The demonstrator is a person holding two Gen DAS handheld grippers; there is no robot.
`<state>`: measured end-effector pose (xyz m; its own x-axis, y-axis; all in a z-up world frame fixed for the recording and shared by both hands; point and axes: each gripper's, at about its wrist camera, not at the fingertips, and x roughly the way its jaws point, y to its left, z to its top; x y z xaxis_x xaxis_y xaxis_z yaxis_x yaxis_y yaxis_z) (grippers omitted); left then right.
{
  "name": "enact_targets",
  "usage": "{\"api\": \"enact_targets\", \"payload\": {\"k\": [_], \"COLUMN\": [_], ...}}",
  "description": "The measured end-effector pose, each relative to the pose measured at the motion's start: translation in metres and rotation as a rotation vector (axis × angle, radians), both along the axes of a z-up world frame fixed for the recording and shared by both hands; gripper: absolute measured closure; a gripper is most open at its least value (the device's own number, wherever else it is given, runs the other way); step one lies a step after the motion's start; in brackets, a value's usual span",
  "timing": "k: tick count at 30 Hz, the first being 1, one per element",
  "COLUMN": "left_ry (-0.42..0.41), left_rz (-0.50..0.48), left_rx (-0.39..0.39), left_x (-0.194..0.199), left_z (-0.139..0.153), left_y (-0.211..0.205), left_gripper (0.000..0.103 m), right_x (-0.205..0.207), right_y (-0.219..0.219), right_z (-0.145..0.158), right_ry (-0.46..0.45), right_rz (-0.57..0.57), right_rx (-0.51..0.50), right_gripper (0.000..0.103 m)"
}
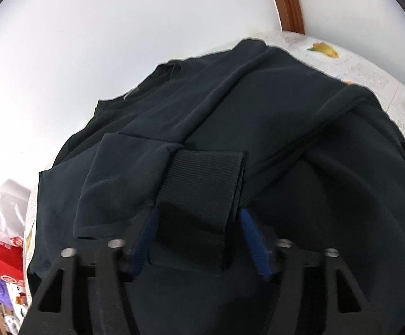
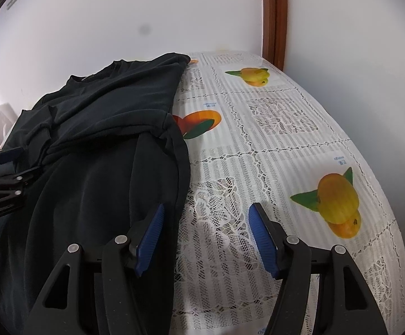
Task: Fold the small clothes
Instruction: 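Grasp the ribbed hem with the left gripper, lift, and release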
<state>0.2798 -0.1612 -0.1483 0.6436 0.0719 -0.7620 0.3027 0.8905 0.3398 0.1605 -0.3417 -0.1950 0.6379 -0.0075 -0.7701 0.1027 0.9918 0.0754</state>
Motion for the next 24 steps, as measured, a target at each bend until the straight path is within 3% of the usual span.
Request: {"api": "enact_targets", "payload": {"k": [3, 6, 15, 19, 24], "left_ry": [0.003, -0.020, -0.138, -0.151, -0.090], "left_rz": [0.006, 0.042, 0.226, 0.288, 0.368], "left_rx": [-0.072, -0.183, -0.301, -0.345, -0.423], "left_x": [0.000, 0.000, 0.009, 0.020, 0.031], "left_z": [0.011, 0.036, 0.095, 0.100, 0.078], "left_y": [0.009, 0.036, 0.157, 0.206, 0.257], "left_gripper": [0.092, 0.093, 0.094, 0.094, 0.094], "right_x": [0.000, 0.001, 0.000, 0.004, 0.024], "right_y": [0.000, 0.001, 0.002, 0.009, 0.021], "right_z": [0.000, 0.000, 0.002, 0.021, 0.048], "right_ry": [0.001, 0.004, -0.004, -0.017, -0.074], "right_rz": [0.000, 0.000, 0.007, 0.028, 0.020], "right_rx": [-0.006, -0.015, -0.028, -0.042, -0.015], "right_gripper": [0.040, 0.040, 0.040, 0.043, 0.043]}}
